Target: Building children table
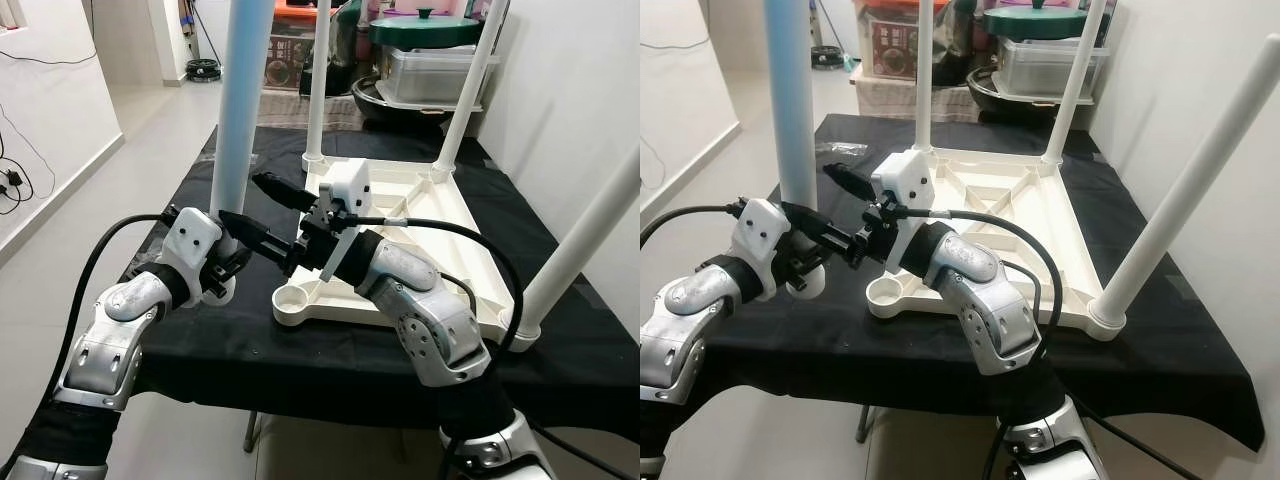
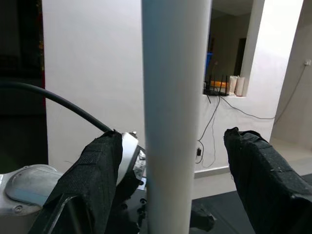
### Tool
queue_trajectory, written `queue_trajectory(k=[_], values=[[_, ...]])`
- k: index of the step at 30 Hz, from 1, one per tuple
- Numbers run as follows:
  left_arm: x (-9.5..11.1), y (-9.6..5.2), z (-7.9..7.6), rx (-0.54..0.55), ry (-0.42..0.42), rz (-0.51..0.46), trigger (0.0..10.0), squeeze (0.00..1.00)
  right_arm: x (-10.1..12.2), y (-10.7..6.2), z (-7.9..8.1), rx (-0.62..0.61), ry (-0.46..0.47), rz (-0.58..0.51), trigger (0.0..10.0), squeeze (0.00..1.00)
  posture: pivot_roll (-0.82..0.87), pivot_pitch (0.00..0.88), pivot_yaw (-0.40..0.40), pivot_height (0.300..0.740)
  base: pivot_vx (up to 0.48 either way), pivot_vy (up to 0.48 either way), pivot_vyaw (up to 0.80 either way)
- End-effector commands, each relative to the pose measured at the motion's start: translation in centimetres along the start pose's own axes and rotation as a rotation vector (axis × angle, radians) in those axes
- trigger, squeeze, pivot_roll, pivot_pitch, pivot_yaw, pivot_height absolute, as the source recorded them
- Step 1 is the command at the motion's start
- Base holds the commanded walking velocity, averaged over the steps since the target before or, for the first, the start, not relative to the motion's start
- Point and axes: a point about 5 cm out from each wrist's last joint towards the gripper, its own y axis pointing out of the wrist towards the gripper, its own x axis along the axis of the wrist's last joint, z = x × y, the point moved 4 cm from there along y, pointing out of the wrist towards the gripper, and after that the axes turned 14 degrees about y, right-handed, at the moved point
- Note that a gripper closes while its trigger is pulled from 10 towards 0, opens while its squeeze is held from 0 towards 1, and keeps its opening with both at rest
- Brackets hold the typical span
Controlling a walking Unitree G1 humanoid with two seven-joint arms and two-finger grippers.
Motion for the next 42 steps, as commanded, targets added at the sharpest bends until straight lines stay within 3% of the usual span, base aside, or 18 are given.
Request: queue_trajectory(k=[1, 8, 21, 23, 24, 26, 30, 37, 42], values=[[0.3, 0.2, -0.7, -0.022, 0.001, -0.023, 10.0, 0.00, 0.9, 0.8, 0.4, 0.006, 0.006, -0.031, 10.0, 0.00, 0.04, 0.000, -0.038, 0.740, 0.000, 0.000, 0.00], [0.6, 0.7, -1.6, -0.069, 0.009, -0.040, 10.0, 0.00, 1.4, 2.0, 0.8, 0.001, 0.024, -0.069, 10.0, 0.00, 0.04, 0.000, -0.037, 0.740, 0.000, 0.000, 0.00], [1.9, 0.9, -3.4, -0.135, 0.049, -0.086, 10.0, 0.00, -0.3, 3.0, -0.9, -0.153, 0.076, -0.045, 10.0, 0.00, 0.04, 0.000, -0.042, 0.740, 0.000, 0.000, 0.00], [3.1, 0.9, -3.5, -0.138, 0.062, -0.124, 10.0, 0.00, -1.4, 2.9, -2.5, -0.251, 0.094, -0.017, 10.0, 0.00, 0.05, 0.000, -0.044, 0.740, 0.000, 0.000, 0.00], [3.1, 0.9, -3.5, -0.138, 0.062, -0.124, 10.0, 0.00, -1.4, 2.9, -2.5, -0.251, 0.094, -0.017, 10.0, 0.00, 0.05, 0.000, -0.044, 0.740, 0.000, 0.000, 0.00], [5.1, 1.0, -4.1, -0.154, 0.077, -0.187, 10.0, 0.00, -2.7, 2.5, -4.4, -0.360, 0.126, 0.015, 10.0, 0.00, 0.05, 0.000, -0.047, 0.740, 0.000, 0.000, 0.00], [6.6, 0.8, -5.2, -0.187, 0.091, -0.237, 10.0, 0.00, -3.7, 2.0, -5.9, -0.441, 0.180, 0.032, 10.0, 0.00, 0.06, 0.000, -0.047, 0.740, 0.000, 0.000, 0.00], [6.5, 0.7, -6.0, -0.203, 0.086, -0.238, 10.0, 0.00, -3.8, 1.9, -6.0, -0.446, 0.224, 0.020, 10.0, 0.00, 0.06, 0.000, -0.044, 0.740, 0.000, 0.000, 0.00], [5.8, 0.8, -5.6, -0.200, 0.101, -0.211, 10.0, 0.00, -4.1, 2.5, -3.5, -0.291, 0.363, 0.020, 10.0, 0.00, 0.06, 0.000, -0.040, 0.740, 0.000, 0.000, 0.00]])
